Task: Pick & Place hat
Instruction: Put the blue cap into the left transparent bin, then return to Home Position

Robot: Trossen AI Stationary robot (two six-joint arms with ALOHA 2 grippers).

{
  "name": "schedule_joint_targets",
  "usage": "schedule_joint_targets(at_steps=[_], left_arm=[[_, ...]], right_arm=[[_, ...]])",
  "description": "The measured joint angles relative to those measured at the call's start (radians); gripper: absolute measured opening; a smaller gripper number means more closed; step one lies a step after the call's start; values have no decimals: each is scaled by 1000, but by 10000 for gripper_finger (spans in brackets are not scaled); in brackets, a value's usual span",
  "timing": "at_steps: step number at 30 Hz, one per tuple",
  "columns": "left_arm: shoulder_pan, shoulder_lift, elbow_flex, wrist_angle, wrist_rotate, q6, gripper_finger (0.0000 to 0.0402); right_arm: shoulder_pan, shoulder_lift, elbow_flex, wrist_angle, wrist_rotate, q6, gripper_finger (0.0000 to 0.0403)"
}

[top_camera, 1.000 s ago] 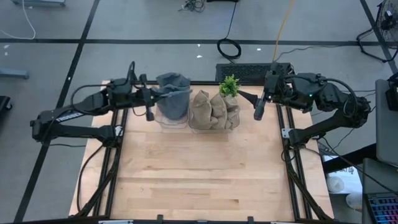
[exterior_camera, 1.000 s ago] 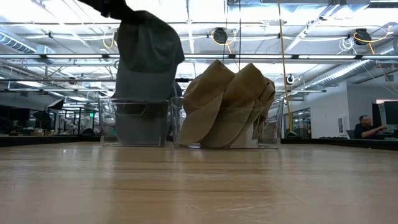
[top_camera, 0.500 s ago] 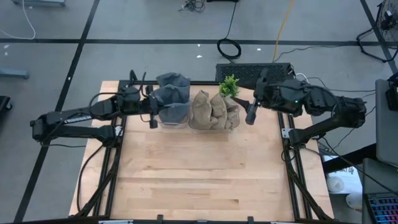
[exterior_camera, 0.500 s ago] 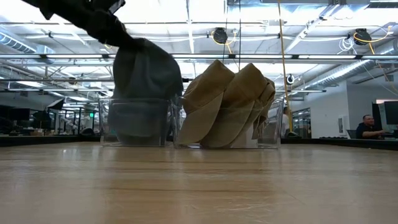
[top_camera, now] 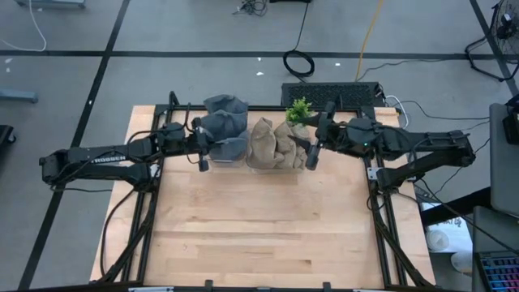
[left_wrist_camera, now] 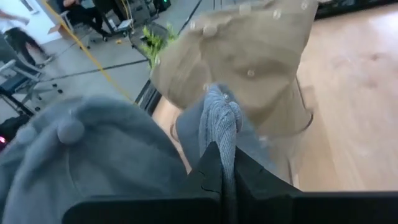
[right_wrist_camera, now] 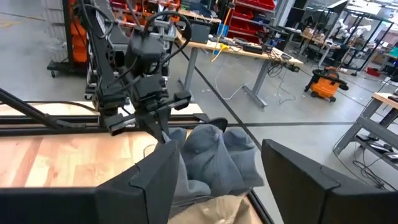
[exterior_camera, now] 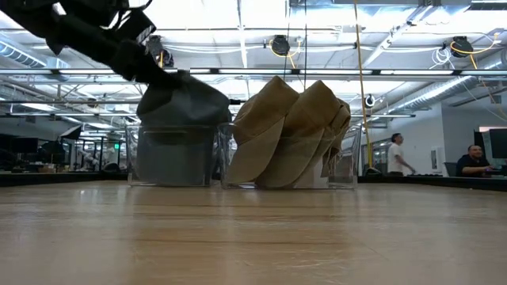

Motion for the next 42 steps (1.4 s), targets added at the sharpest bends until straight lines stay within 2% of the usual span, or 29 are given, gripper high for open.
schedule_joint_targets(at_steps=[3,9,14,17,22,26,31,39,42], left_arm=[[17,0,-20,4,-21,5,2],[64,0,-21,31,-163,-12,7],[100,0,-21,23,-176,-127,44],[109,0,-21,9,-198,-128,69],[111,0,-21,-13,-316,-131,98],[111,0,-21,-27,-330,-118,112],[106,-5,-16,-35,-343,-135,119],[67,-99,46,-34,-343,-106,122],[59,-144,84,-31,-341,-117,140]], right_arm=[[0,1,-57,64,0,0,216],[0,0,-166,221,-3,0,218],[0,1,-207,280,-3,0,216],[0,0,-212,279,-4,0,218],[0,0,-212,278,-79,0,216],[0,0,-212,276,-136,1,211],[0,0,-212,276,-135,0,212],[0,0,-212,295,-134,0,214],[0,1,-212,360,-133,-9,213]])
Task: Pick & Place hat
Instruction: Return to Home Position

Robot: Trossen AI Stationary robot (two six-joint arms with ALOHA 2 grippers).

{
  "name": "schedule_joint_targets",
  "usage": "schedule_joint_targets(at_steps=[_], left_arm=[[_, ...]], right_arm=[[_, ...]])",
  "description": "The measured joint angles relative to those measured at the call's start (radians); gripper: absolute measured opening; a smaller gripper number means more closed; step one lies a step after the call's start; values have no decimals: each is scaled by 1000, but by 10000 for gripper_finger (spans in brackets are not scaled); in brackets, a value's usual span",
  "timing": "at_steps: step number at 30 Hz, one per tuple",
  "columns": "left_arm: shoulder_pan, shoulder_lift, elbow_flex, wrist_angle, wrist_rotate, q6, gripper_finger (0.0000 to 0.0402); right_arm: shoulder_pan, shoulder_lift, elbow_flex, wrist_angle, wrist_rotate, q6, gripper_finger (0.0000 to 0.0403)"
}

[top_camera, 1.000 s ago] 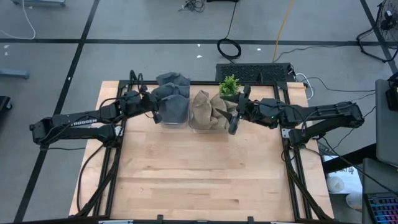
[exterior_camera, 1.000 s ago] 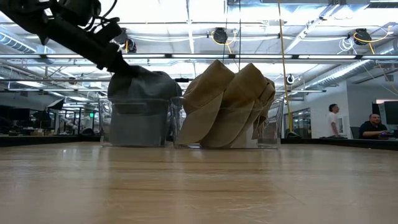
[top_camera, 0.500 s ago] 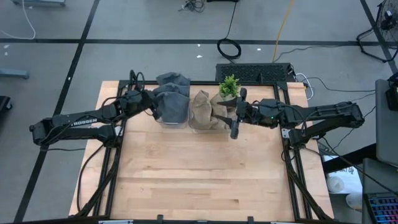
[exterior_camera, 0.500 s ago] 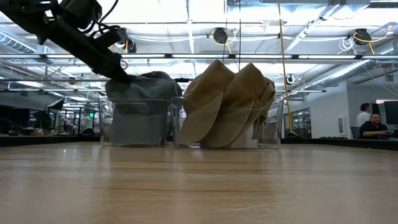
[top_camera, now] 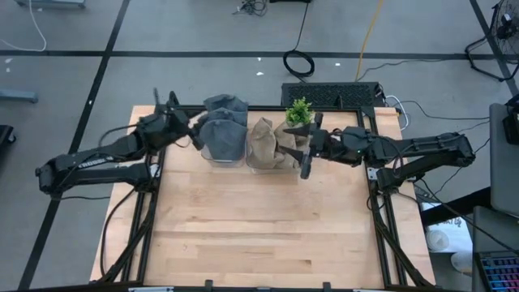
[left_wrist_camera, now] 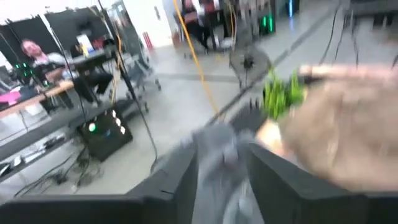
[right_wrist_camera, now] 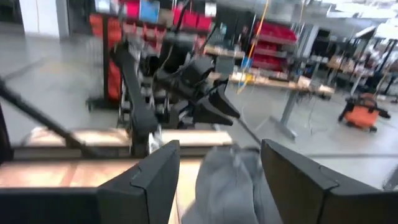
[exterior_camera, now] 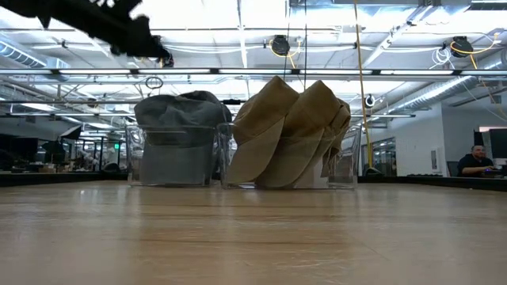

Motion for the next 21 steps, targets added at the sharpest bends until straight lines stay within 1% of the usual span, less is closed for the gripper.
schedule_joint_targets(at_steps=[3,7,10,15,17,19,21], left_arm=[[-11,-37,47,-2,32,-46,175],[-31,-68,122,-2,184,-115,224],[-53,-79,188,-22,260,-182,252],[-80,-110,293,-60,368,-324,281],[-85,-136,318,-72,404,-403,288],[-88,-169,332,-88,414,-485,292],[-88,-211,334,-127,414,-516,293]], right_arm=[[0,0,0,78,0,-2,213],[0,0,0,157,0,-2,212],[0,0,0,184,-1,8,212],[14,-7,0,190,-1,8,212],[25,-17,0,190,-1,9,212],[39,-22,0,184,2,21,212],[48,-45,0,148,3,42,212]])
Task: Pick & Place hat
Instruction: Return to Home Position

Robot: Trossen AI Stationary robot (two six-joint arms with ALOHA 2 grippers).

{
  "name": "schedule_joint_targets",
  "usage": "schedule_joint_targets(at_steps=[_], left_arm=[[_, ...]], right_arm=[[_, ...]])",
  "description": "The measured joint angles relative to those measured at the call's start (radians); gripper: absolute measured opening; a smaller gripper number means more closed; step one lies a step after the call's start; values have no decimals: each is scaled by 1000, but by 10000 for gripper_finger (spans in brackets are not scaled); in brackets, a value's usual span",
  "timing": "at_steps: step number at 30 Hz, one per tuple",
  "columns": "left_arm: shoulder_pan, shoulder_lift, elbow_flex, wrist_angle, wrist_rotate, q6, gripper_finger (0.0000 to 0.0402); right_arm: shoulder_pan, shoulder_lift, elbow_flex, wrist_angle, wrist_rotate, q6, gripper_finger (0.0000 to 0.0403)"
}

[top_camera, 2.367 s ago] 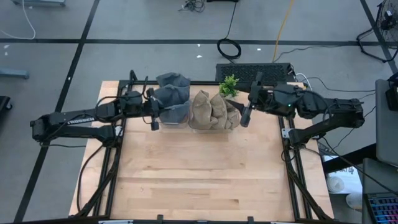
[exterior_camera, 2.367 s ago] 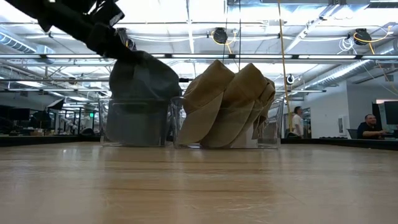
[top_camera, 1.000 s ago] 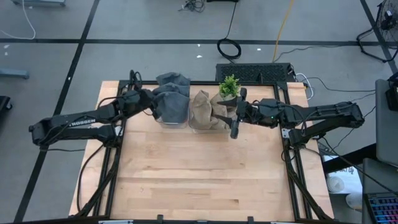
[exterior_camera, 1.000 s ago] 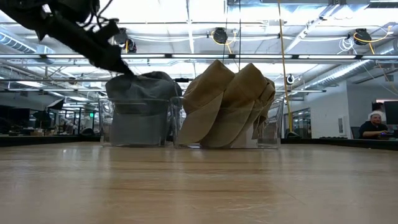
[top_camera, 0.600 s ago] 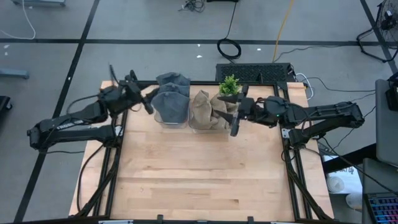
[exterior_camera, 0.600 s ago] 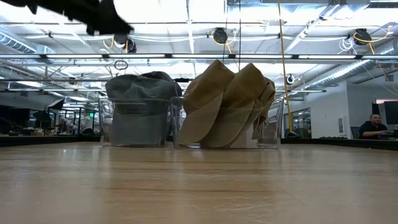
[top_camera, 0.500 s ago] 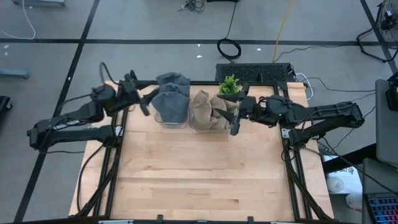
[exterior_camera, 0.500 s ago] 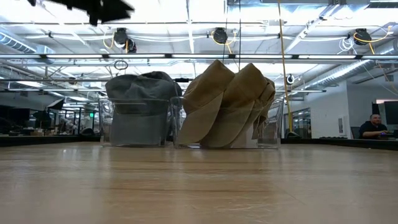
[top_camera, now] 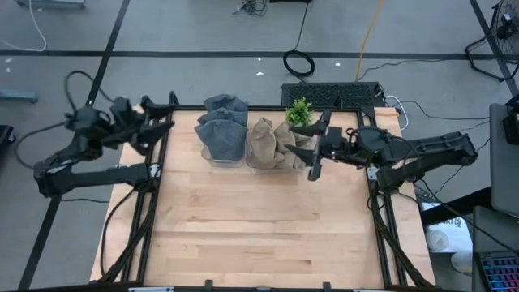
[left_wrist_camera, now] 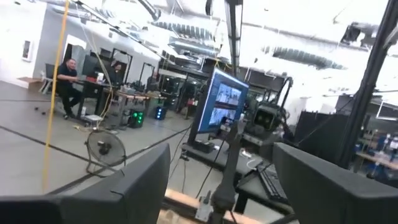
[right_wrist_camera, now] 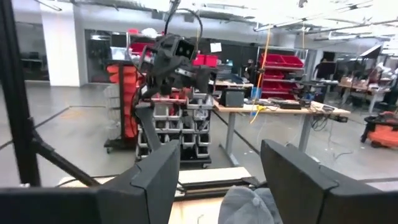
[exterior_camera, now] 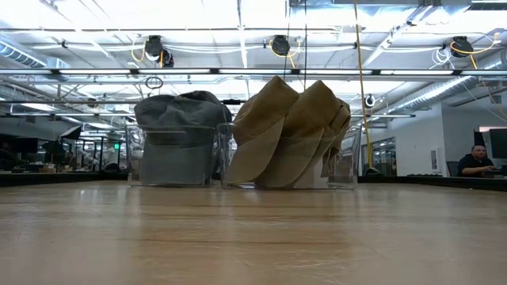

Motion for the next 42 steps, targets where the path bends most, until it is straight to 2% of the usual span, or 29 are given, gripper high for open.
schedule_joint_targets(at_steps=[5,8,10,12,17,20,23,25,28,42], left_arm=[[0,-130,-3,-222,15,128,294],[0,-204,-9,-270,-8,135,294],[0,-256,-8,-279,-8,147,294],[0,-299,-8,-298,-9,156,294],[0,-380,-9,-408,0,162,294],[3,-419,-10,-483,-19,163,294],[7,-452,-25,-496,-32,179,294],[8,-475,-38,-497,-26,196,294],[8,-508,-68,-504,-19,198,294],[8,-509,-251,-473,13,234,294]], right_arm=[[13,-88,1,-182,-6,20,212],[13,-161,0,-300,-57,36,212],[10,-213,-15,-326,-111,33,212],[6,-268,-52,-332,-118,44,212],[4,-412,-212,-299,-99,87,212],[4,-485,-346,-193,-102,124,212],[5,-526,-456,-57,-105,131,212],[5,-543,-507,-24,-105,132,212],[4,-558,-570,-20,-104,149,212],[4,-642,-759,63,-108,146,212]])
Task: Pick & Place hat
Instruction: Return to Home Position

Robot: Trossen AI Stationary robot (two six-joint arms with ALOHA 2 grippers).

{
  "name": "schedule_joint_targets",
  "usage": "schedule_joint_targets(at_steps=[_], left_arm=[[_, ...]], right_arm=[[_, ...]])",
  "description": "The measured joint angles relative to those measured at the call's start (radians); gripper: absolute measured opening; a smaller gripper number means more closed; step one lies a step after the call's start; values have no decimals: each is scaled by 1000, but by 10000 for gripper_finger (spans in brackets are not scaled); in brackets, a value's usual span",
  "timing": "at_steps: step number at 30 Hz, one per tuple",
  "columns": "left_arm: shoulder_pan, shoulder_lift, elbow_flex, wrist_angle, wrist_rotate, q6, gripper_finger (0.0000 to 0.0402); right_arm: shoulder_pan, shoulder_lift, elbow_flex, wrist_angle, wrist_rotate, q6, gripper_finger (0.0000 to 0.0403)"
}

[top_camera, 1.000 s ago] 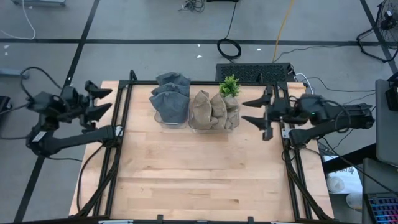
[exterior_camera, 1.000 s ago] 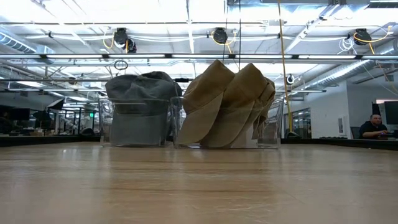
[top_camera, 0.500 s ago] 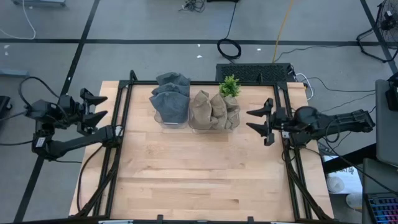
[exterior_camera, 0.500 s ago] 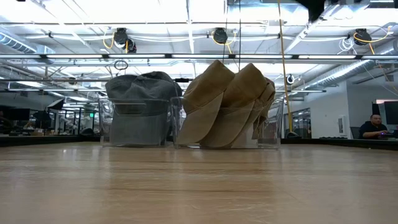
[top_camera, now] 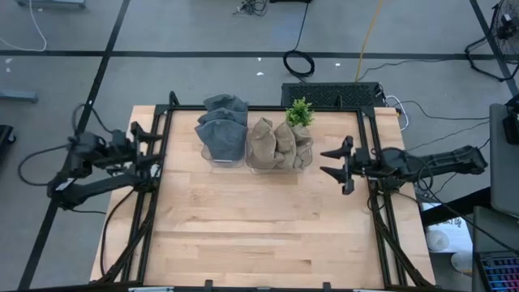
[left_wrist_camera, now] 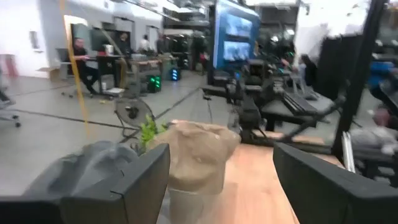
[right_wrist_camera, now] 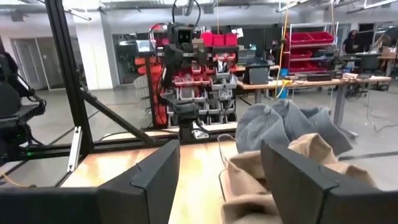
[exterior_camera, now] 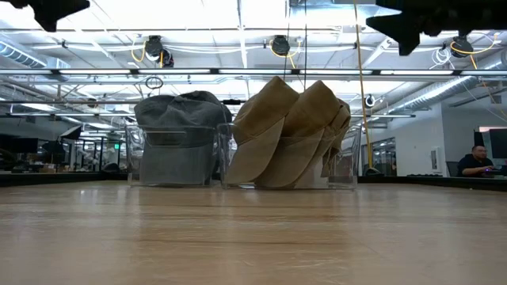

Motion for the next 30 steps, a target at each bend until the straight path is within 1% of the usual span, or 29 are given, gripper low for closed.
schedule_joint_targets(at_steps=[2,5,9,12,17,20,26,30], left_arm=[[0,0,-27,15,30,19,294],[0,0,-82,51,43,12,294],[0,-1,-141,176,63,12,294],[0,0,-179,230,66,12,294],[0,-1,-226,250,68,-25,294],[0,-1,-258,290,78,-25,294],[0,-1,-349,356,76,-52,294],[0,-1,-423,467,13,-53,294]], right_arm=[[0,-23,-34,6,0,-3,212],[0,-53,-90,11,-1,9,212],[0,-89,-152,69,-2,13,212],[0,-107,-188,109,-2,4,212],[0,-131,-222,115,-2,1,212],[0,-139,-238,115,-2,1,212],[0,-150,-252,115,-2,4,212],[0,-151,-253,112,-2,4,212]])
